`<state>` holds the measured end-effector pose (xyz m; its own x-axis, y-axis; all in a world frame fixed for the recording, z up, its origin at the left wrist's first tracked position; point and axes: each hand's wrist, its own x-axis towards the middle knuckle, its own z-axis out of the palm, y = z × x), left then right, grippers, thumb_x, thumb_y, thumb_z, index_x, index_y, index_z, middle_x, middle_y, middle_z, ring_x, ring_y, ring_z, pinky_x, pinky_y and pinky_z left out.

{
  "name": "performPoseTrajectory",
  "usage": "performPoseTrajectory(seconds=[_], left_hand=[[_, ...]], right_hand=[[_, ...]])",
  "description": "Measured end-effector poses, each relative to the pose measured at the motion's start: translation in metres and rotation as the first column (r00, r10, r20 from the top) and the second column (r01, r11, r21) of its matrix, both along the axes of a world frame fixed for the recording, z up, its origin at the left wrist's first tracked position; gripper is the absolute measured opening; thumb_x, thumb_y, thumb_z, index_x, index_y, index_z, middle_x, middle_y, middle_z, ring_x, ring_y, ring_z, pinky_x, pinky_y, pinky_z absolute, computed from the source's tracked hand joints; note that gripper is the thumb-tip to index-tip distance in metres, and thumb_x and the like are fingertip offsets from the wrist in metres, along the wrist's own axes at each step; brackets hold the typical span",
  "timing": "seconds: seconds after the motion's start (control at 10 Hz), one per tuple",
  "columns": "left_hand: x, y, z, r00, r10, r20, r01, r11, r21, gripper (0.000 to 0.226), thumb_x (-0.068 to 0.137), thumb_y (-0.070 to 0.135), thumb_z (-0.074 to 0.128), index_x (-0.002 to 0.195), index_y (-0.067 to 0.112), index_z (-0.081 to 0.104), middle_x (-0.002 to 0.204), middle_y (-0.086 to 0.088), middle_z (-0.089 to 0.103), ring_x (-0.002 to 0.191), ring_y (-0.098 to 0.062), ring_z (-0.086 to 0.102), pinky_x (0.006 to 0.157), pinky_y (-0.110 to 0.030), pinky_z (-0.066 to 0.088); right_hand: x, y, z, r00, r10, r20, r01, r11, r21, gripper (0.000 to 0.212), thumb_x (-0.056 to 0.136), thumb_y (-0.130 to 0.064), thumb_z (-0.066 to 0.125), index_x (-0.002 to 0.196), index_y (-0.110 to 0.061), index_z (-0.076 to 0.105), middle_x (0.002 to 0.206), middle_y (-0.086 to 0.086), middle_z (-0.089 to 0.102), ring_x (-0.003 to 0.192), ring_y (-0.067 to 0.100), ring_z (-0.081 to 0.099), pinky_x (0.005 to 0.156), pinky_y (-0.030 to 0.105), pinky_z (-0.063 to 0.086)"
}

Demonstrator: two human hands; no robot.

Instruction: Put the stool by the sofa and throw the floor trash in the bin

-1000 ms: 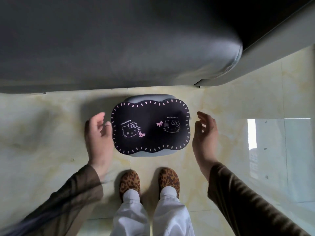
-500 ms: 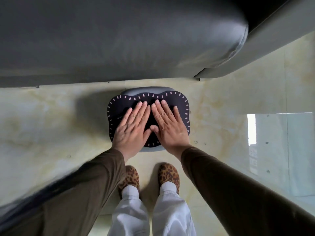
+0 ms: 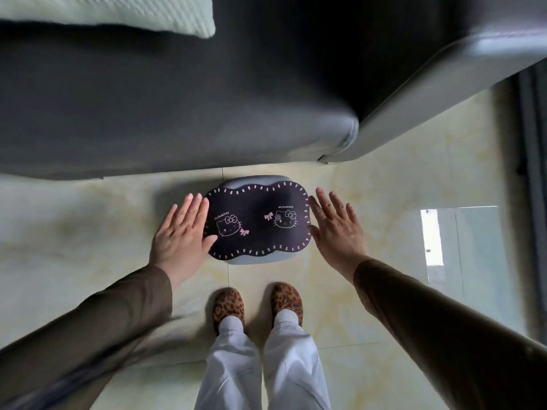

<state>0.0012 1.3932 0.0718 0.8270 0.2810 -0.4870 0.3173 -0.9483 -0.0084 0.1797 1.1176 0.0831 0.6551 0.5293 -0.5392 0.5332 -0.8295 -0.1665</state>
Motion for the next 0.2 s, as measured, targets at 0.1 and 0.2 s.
performPoseTrajectory(seconds=[0.1, 0.2], left_hand=[[0.0, -0.003, 0.079, 0.997, 0.058, -0.042, -0.063, 0.988, -0.142, 0.089, 0.092, 0.06, 0.019, 0.167, 0.013, 0.018, 0.176, -0.003, 0.018, 0.163, -0.018, 0.013, 0.13, -0.034, 0.005], [0.001, -0.007, 0.184, 0.993, 0.116, -0.016, -0.116, 0.946, -0.302, 0.082, 0.098, 0.056, 0.037, 0.168, 0.02, 0.015, 0.176, 0.003, 0.014, 0.163, -0.011, 0.01, 0.128, -0.023, 0.004]], right_hand=[[-0.003, 0.004, 0.081, 0.99, -0.122, -0.067, 0.134, 0.969, 0.209, 0.063, 0.103, -0.039, 0.045, 0.161, -0.024, 0.025, 0.17, -0.001, 0.019, 0.154, 0.022, 0.022, 0.122, 0.038, 0.019], [-0.005, 0.005, 0.174, 0.97, -0.19, -0.15, 0.237, 0.874, 0.423, 0.058, 0.098, -0.03, 0.057, 0.153, -0.018, 0.041, 0.158, 0.002, 0.043, 0.142, 0.022, 0.042, 0.117, 0.04, 0.035]])
